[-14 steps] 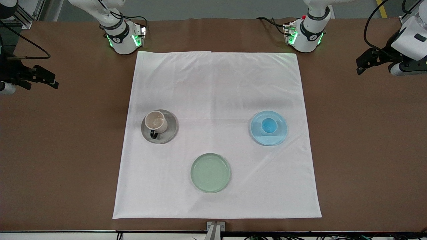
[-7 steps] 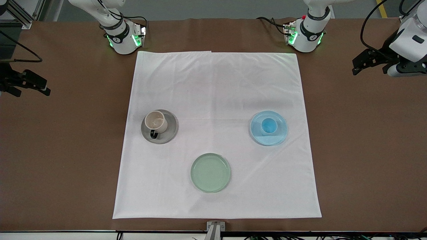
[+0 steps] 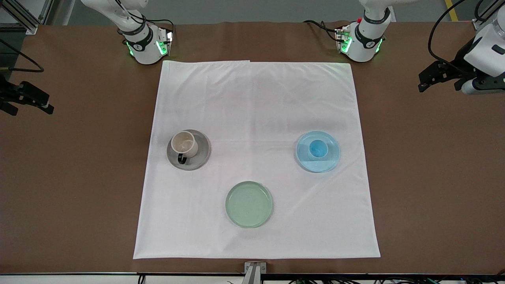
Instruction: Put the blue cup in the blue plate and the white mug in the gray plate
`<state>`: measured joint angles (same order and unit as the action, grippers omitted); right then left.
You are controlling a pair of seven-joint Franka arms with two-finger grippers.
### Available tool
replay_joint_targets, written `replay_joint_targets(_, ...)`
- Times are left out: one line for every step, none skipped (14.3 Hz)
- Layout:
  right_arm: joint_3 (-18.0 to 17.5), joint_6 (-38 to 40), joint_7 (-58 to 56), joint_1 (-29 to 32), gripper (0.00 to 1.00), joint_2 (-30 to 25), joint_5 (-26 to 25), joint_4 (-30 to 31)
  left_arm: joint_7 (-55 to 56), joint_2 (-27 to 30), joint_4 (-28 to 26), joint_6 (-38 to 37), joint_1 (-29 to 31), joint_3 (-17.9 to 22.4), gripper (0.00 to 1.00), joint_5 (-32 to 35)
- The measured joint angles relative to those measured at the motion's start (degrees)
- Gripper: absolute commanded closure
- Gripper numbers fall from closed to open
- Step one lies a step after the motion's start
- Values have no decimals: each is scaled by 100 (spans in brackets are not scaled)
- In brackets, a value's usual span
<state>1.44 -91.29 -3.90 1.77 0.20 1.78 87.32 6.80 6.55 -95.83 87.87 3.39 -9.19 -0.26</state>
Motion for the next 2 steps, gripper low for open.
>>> replay_joint_targets(1, 0, 0, 0, 0, 0, 0, -9, 0, -8, 1, 0, 0, 0, 0, 0)
replay_joint_targets(2, 0, 0, 1, 0, 0, 0, -12, 0, -11, 1, 0, -1, 0, 0, 0)
